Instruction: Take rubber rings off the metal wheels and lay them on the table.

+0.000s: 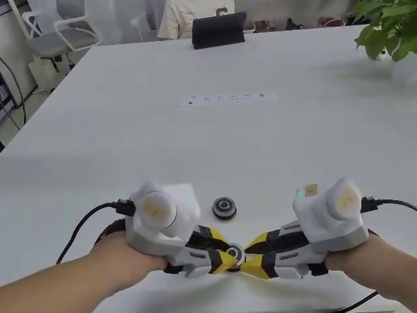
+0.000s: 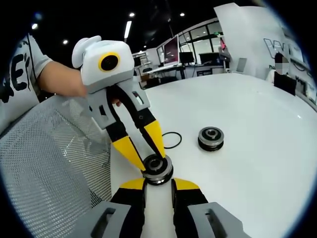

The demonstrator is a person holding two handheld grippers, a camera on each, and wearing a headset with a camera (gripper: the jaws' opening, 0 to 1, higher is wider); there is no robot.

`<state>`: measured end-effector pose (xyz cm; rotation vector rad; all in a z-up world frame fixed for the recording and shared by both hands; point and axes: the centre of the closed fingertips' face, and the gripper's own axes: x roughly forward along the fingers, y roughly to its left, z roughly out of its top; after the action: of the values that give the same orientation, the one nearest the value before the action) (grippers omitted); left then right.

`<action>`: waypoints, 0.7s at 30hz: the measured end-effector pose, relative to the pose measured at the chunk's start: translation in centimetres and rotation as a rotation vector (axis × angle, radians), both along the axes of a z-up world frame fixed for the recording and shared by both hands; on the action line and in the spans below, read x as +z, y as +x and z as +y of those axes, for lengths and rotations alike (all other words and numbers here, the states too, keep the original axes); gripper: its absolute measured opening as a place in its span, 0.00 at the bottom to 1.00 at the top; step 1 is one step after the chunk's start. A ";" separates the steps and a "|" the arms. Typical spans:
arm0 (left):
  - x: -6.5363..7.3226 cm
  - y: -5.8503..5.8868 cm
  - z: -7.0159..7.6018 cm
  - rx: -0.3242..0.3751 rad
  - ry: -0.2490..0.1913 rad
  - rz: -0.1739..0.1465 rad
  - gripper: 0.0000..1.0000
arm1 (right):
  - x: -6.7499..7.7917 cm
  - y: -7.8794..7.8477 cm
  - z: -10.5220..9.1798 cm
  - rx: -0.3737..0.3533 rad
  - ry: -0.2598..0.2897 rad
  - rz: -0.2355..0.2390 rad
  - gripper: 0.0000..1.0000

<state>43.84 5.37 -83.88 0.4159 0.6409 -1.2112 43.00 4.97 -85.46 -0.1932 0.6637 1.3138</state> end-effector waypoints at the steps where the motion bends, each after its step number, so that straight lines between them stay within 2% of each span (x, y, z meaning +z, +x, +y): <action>1: 0.0 0.0 0.0 -0.002 0.004 -0.010 0.08 | 0.0 0.0 0.0 0.001 0.000 0.000 0.17; 4: 0.0 0.0 0.1 -0.019 0.017 -0.042 0.08 | 0.0 0.0 0.0 0.003 0.000 -0.001 0.17; 6: 0.0 -0.1 0.0 -0.036 0.028 -0.075 0.08 | -0.1 0.0 0.0 0.006 -0.002 -0.003 0.16; 14: 0.0 0.0 0.1 -0.029 0.018 -0.083 0.07 | -0.1 -0.1 0.1 0.011 -0.008 -0.006 0.15; 21: 0.0 0.0 0.1 -0.023 0.020 -0.088 0.07 | -0.1 0.0 0.0 -0.017 0.002 0.009 0.11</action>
<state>43.83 5.49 -83.90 0.4919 0.5744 -1.2020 43.03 4.95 -85.60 -0.1794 0.6707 1.2994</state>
